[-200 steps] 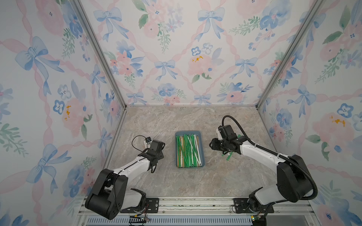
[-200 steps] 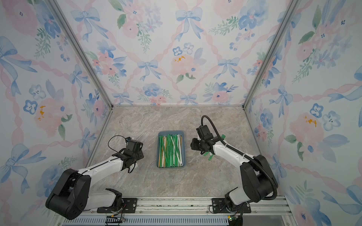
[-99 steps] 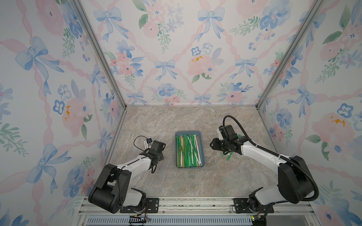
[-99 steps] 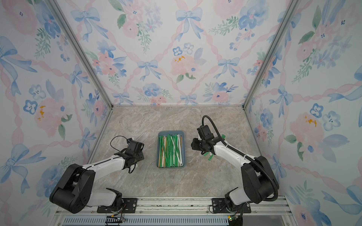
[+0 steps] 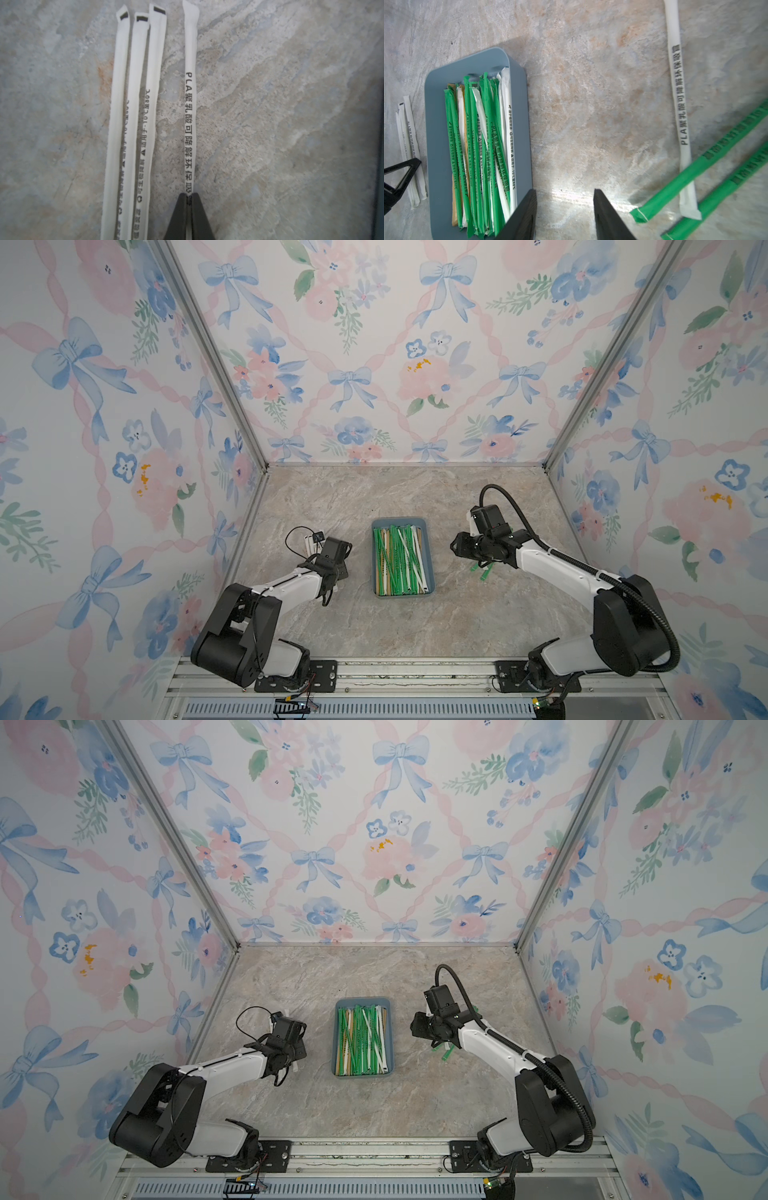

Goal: Put the straws into the storage box
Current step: Pick up the straw from the center of the board, then place the straw in the storage box.

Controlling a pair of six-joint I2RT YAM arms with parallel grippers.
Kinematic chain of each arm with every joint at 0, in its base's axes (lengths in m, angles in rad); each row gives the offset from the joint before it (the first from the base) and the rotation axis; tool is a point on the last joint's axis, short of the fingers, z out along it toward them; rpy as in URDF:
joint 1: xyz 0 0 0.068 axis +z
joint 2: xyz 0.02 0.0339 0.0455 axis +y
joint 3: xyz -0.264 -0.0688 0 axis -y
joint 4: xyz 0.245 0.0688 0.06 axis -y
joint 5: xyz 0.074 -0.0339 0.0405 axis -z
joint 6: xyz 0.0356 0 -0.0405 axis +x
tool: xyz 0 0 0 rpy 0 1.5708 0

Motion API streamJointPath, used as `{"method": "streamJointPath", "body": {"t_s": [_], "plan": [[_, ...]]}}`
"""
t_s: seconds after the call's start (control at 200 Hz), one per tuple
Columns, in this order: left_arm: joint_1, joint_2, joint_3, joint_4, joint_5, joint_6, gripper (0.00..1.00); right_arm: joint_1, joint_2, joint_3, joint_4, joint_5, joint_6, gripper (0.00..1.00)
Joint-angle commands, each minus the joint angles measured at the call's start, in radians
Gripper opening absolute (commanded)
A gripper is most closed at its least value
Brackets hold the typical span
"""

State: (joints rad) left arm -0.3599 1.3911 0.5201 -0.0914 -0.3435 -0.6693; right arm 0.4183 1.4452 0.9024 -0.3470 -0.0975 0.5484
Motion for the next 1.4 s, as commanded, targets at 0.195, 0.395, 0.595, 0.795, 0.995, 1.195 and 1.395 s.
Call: {"method": "streamJointPath", "body": {"t_s": [0.195,0.395,0.595,0.795,0.995,1.195,1.395], "plan": [[-0.124,-0.036,0.026,-0.038,0.037,-0.032,0.00,-0.149,-0.072,-0.034,-0.102,0.044,-0.099,0.48],[-0.222,-0.079,0.067,-0.037,0.036,-0.092,0.00,-0.240,-0.053,-0.034,-0.119,0.045,-0.143,0.48],[-0.317,-0.108,0.128,-0.037,0.029,-0.137,0.00,-0.271,-0.004,-0.040,-0.114,0.041,-0.128,0.48],[-0.426,-0.048,0.206,-0.017,0.015,-0.168,0.00,-0.280,0.045,-0.052,-0.081,0.010,-0.096,0.47],[-0.480,0.079,0.245,0.062,0.074,-0.190,0.00,-0.281,0.090,-0.051,-0.047,-0.028,-0.066,0.45],[-0.504,0.164,0.279,0.084,0.069,-0.187,0.00,-0.279,0.133,-0.046,-0.022,-0.054,-0.046,0.44],[-0.522,0.205,0.285,0.083,0.052,-0.183,0.12,-0.274,0.142,-0.034,-0.021,-0.049,-0.049,0.43]]}}
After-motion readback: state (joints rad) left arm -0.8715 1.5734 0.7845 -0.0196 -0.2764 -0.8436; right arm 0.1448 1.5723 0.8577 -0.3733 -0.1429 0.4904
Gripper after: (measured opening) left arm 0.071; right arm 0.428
